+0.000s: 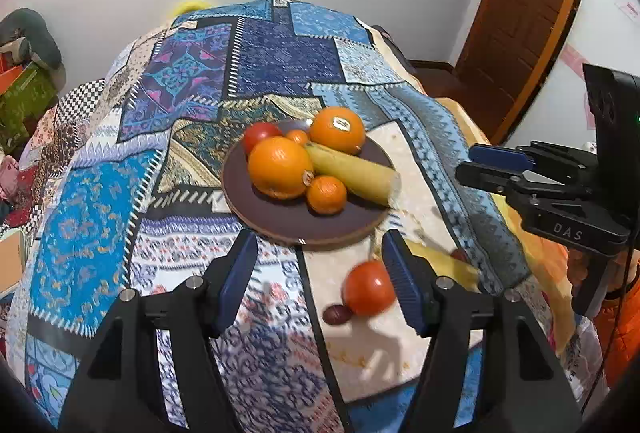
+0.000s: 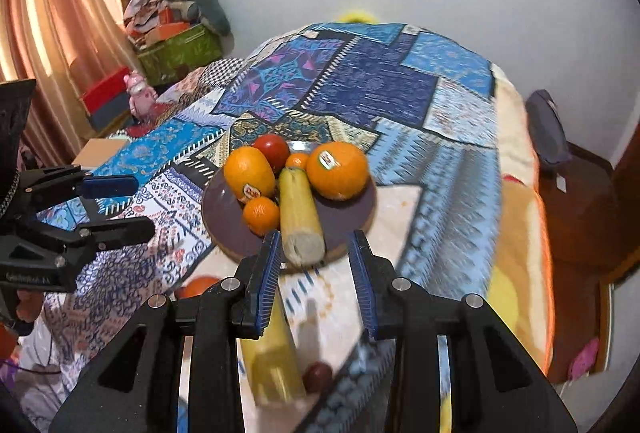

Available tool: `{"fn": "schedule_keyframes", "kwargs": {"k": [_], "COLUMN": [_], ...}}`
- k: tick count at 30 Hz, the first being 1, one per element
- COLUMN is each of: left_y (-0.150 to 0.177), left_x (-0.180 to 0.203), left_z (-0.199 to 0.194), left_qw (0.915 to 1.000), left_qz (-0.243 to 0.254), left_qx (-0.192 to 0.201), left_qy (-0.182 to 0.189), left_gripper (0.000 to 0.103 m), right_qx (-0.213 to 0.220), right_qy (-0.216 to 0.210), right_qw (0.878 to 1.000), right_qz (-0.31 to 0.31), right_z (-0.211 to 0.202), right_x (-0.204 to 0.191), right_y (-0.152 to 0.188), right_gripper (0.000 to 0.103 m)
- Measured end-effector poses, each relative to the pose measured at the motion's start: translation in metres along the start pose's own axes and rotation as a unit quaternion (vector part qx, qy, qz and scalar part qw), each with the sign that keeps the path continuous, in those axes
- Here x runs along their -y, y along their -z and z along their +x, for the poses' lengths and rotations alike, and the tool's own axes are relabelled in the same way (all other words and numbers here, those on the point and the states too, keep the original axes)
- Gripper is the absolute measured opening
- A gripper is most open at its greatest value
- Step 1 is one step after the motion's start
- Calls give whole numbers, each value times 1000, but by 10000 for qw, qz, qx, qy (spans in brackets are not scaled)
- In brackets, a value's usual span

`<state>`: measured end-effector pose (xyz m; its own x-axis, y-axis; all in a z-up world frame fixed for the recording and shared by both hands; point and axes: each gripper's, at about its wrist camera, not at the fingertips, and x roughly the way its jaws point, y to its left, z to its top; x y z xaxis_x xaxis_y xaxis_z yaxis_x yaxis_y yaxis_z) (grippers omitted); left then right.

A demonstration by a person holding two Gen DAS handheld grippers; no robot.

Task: Organize fruits
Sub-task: 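Open both tools and withdraw them, moving the left tool toward the remaining tomato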

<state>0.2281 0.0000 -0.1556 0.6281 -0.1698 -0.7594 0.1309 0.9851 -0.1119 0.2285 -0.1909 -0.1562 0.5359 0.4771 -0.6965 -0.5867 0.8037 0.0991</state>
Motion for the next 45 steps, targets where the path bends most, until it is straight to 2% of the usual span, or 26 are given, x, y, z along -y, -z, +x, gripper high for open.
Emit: {"fn": "schedule_keyframes", "kwargs": {"k": [8,17,21,25,30,34,38,41,45], "left_y": [28,48,47,44,40,38,36,35,35], "left_x": [16,24,29,33,35,34,33,33,32], "left_z": [11,35,43,51,59,65,70,76,80], "left_qw": [9992,9970,9967,9967,9966,9968,9970,9963,9962], "left_qz": [88,116,201,264,301,327,319,304,249], "left_qx": [-368,-739,-770,-755,-754,-728,-692,-765,-799], "left_qy": [136,191,179,150,133,102,114,265,259], "left_gripper": [65,65,65,65,65,65,59,48,47], "right_qx": [-150,-495,-459,-492,-464,-544,-628,-632,-602], "right_qy": [172,117,195,79,150,39,64,-38,-89], "right_qw": [9991,9958,9960,9956,9972,9960,9963,9965,9966], "right_qz": [363,758,738,789,572,713,580,554,553], "right_z": [-7,7,5,5,5,12,20,22,22], "right_x": [12,21,16,15,5,11,7,6,7], "right_y": [41,80,84,86,87,86,85,85,87], "right_gripper": [32,32,32,32,32,32,30,27,19]}}
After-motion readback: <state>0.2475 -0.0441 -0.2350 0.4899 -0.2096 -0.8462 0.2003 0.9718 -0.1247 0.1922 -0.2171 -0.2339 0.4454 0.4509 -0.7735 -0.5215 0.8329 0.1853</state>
